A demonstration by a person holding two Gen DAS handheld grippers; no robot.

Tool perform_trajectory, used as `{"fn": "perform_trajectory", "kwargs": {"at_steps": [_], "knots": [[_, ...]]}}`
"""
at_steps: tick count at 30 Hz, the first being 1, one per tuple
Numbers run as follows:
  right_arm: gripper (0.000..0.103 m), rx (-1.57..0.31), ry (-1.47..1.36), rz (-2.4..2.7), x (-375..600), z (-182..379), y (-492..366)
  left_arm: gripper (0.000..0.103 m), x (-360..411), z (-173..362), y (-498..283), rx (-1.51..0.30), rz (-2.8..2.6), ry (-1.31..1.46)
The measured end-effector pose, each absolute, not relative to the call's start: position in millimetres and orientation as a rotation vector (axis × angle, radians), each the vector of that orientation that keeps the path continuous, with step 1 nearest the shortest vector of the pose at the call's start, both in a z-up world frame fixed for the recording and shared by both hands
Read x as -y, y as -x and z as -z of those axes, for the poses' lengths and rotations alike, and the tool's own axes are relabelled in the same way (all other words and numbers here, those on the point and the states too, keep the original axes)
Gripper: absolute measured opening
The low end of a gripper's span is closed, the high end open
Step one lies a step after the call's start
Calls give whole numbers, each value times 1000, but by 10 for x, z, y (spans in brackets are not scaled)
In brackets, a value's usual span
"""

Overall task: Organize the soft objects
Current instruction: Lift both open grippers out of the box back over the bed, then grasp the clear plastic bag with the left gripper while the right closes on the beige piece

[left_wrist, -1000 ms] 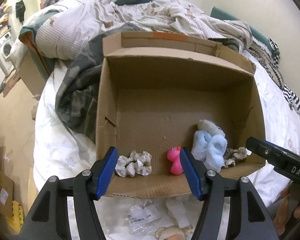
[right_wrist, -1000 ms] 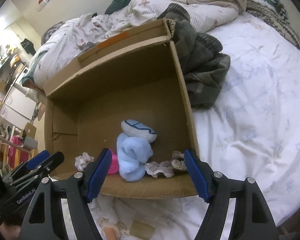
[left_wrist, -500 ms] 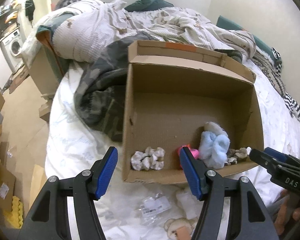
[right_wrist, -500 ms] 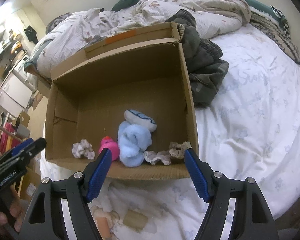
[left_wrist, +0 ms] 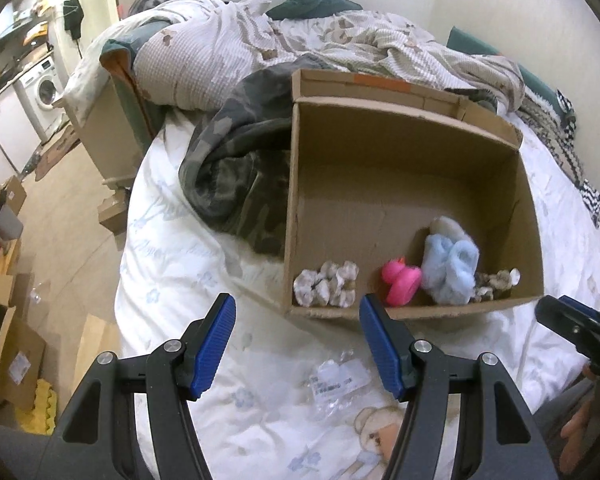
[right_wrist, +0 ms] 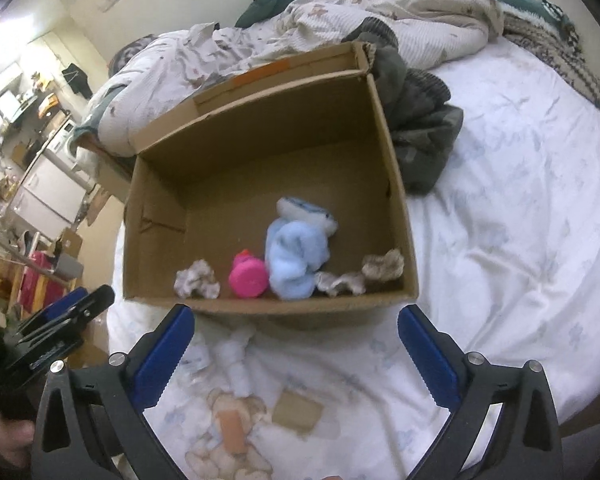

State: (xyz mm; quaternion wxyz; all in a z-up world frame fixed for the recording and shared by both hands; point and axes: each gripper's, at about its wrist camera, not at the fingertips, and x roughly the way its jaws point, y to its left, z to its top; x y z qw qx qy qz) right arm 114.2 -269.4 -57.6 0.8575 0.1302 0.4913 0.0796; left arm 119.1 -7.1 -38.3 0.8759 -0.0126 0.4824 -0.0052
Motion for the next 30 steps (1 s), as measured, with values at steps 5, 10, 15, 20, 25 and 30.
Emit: {"fn": "perform_trajectory", "kwargs": {"at_steps": [5,10,15,20,25,30], "knots": [[103,-1013,-240,-184,2647,613,-1023,61,-50,452,-1143,-1030,-13,50],[103,-1121,-179,-177,2662,785,-1009,61,-235,520,-1111,-1049,-82,51],[103,-1212,-231,-186,2713,941,-1067,61,-433,619,-1101,-1094,-115,107],[100,-1384,-329,-287,2579,1304,-1100,61,-554,712,-1096,-1139,-147,143],[75,-1519,-306,-310,2384,1598,-1110,61,-565,763,-1090,-1164,-151,154],[49,-1555,-208,-311,2219,1714,-1126,61,-515,800,-1101,-1178,-138,141]]}}
